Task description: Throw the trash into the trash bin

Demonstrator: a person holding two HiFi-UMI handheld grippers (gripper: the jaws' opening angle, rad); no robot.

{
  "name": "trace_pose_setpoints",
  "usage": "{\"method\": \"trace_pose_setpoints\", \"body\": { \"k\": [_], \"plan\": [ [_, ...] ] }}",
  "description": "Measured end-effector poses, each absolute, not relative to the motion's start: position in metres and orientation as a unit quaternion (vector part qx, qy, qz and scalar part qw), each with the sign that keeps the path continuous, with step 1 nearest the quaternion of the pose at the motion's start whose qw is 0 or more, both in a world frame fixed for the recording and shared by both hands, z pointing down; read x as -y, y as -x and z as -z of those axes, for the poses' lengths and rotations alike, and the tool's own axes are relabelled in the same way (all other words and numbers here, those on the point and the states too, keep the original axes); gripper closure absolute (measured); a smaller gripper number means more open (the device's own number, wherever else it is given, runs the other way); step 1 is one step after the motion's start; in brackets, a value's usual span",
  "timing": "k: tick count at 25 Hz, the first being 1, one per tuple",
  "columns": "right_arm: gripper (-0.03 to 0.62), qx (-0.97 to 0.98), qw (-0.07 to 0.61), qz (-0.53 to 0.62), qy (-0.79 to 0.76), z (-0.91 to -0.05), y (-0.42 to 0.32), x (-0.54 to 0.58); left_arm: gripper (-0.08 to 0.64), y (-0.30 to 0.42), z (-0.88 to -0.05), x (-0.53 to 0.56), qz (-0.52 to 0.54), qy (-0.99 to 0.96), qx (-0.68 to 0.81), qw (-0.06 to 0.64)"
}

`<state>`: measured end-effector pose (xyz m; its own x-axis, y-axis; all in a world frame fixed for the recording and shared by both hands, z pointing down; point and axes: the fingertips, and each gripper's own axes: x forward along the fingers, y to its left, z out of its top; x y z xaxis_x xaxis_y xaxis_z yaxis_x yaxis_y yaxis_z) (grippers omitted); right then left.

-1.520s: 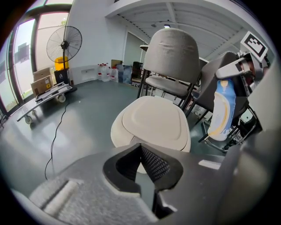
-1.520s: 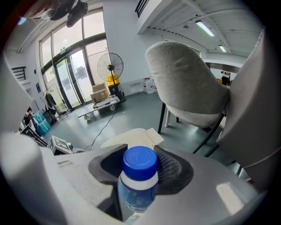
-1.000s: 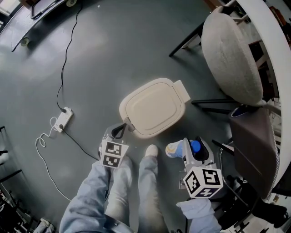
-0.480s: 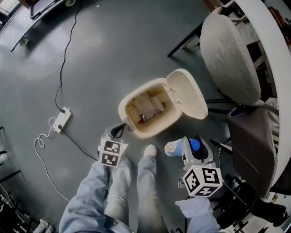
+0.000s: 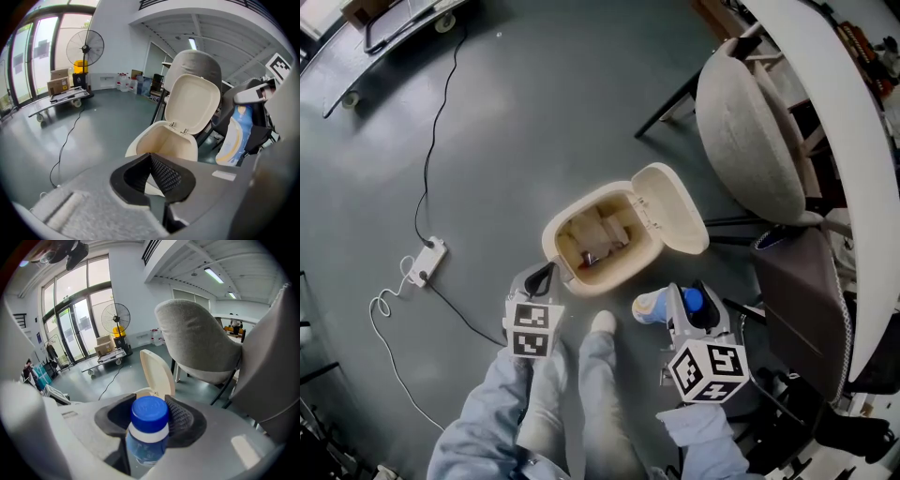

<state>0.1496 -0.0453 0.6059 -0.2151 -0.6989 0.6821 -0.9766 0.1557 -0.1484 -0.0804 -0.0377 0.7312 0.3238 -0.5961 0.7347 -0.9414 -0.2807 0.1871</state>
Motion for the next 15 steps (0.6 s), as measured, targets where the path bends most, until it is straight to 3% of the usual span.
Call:
{"method": "trace_pose_setpoints", "body": {
  "k": [15],
  "plan": [
    [0.4, 0.767, 0.2, -0.265, -0.55, -0.583, -0.082, 0.072, 0.55, 0.097, -0.648, 0.046, -0.237, -0.76, 0.53, 0.294]
  ]
}}
